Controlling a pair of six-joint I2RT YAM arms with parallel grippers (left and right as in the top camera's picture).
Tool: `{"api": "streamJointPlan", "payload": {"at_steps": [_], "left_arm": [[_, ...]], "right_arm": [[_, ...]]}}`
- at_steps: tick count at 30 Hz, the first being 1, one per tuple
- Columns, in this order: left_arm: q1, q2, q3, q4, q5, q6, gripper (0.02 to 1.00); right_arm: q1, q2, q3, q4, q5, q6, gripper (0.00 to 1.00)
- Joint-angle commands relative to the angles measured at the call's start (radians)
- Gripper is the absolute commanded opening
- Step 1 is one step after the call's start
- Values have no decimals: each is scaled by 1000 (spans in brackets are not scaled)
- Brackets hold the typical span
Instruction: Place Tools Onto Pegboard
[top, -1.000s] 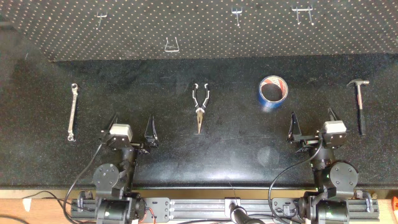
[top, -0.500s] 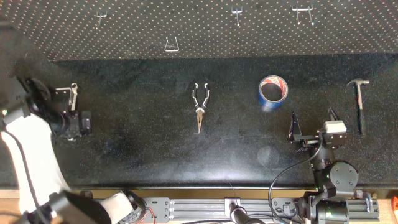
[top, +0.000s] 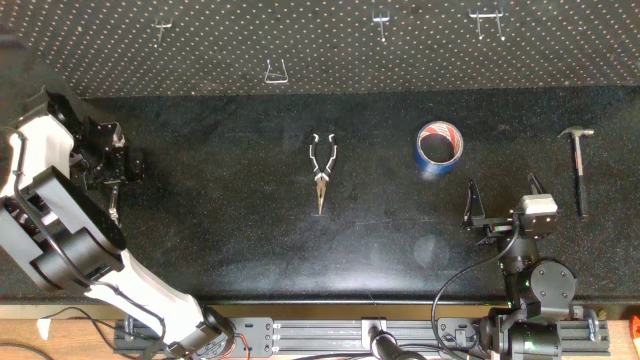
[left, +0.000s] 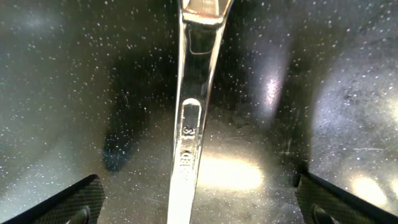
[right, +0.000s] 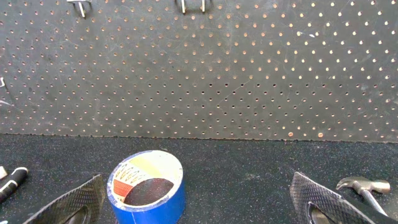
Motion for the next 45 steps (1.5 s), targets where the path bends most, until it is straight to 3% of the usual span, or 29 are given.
{"api": "streamJointPlan", "payload": {"at_steps": [1,2,4,9,13,17,19,22,26,45], "left_arm": [[6,42,14,9,-7,45,750],[6,43,14,9,-3,44,292],[8,43,13,5,42,43,29],[10,34,13,-23,34,23,29],[-13,-338,8,182,19,-77,29],[-169,-714,-341,396,6,-77,27],[-314,-871,-528,548,-20,-209,29],[-481,-933,-537,591,-19,-388,29],[-488,-895,-538,707,-20,-411,29],[-488,-729,-537,788,-19,-410,29]], "right_arm": [[3,-7,-3,-6,5,19,976],[3,-7,-3,-6,5,19,976],[3,-7,-3,-6,5,19,976],[3,-7,-3,-6,5,19,976],[3,-7,-3,-6,5,19,976],[3,-7,-3,-6,5,19,976],[3,-7,-3,-6,5,19,976],[3,-7,-3,-6,5,19,976],[3,-7,-3,-6,5,19,976],[3,-7,-3,-6,5,19,976]]}}
